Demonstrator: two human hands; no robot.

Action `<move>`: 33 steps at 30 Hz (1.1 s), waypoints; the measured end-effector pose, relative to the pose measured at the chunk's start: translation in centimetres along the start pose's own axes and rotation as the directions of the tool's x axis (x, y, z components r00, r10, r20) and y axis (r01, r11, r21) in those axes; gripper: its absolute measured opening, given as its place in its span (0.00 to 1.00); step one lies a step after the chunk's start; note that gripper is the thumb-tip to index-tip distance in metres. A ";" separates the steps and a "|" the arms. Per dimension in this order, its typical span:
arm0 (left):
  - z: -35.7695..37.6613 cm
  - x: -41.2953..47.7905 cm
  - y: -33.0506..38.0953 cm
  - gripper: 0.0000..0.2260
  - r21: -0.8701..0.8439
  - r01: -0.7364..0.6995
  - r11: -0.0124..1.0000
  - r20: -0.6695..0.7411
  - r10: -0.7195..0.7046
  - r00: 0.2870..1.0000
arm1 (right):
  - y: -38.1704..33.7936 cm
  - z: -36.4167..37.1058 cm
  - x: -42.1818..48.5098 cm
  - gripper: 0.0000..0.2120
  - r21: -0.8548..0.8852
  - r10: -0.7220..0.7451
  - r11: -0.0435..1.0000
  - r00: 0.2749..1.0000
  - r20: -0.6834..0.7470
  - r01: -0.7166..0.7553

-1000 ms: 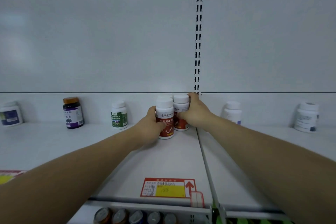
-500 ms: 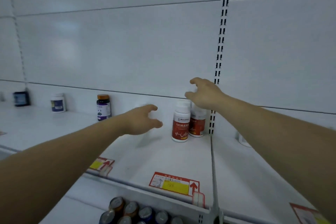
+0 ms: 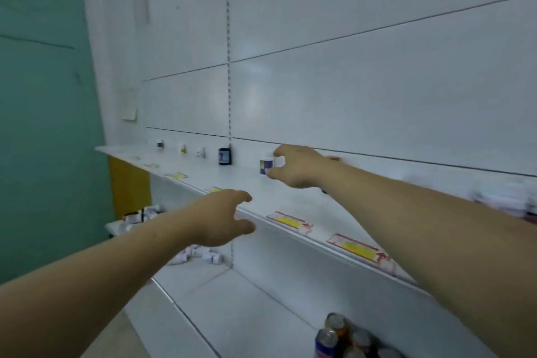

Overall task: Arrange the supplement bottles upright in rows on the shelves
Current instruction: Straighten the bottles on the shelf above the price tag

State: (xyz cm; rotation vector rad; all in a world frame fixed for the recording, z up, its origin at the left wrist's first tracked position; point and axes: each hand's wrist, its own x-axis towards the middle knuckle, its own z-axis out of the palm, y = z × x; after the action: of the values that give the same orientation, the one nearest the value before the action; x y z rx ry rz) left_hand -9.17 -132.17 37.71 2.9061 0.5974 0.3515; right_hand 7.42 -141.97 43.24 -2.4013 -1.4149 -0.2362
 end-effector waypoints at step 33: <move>9.6 13.5 -59.2 0.29 -0.027 0.364 0.931 0.290 -0.341 0.894 | -26.2 46.2 43.8 0.28 0.154 -0.073 0.988 0.906 0.418 0.009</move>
State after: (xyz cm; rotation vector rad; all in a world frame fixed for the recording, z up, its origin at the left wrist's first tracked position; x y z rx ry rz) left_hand -16.48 -73.88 19.53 2.6244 1.0100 -0.0825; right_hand 4.63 -77.46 19.48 -2.3902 -1.5955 0.3953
